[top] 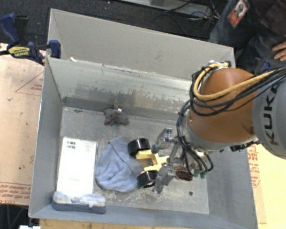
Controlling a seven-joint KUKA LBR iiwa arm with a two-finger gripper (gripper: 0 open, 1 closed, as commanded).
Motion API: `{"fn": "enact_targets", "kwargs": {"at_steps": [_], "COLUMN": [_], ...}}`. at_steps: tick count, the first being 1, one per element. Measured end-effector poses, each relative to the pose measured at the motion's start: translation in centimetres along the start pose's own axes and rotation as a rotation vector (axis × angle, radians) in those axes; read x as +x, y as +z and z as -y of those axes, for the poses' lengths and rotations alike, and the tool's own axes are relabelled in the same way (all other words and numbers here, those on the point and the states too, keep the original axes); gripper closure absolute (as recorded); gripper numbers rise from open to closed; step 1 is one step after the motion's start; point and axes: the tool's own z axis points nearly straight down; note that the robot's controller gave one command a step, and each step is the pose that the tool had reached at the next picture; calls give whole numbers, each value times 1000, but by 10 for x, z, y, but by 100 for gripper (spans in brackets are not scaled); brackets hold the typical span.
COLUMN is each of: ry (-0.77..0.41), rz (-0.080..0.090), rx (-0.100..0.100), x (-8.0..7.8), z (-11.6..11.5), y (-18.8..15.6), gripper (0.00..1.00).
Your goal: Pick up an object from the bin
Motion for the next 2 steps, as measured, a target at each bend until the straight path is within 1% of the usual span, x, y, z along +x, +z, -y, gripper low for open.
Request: {"fn": "enact_targets", "kwargs": {"at_steps": [1, 2], "ry": [141, 137], "rz": [-5, -1], "rx": [0, -1], "x": [9, -3], "z": [6, 33], "y": [70, 131], "gripper": [0, 100]}}
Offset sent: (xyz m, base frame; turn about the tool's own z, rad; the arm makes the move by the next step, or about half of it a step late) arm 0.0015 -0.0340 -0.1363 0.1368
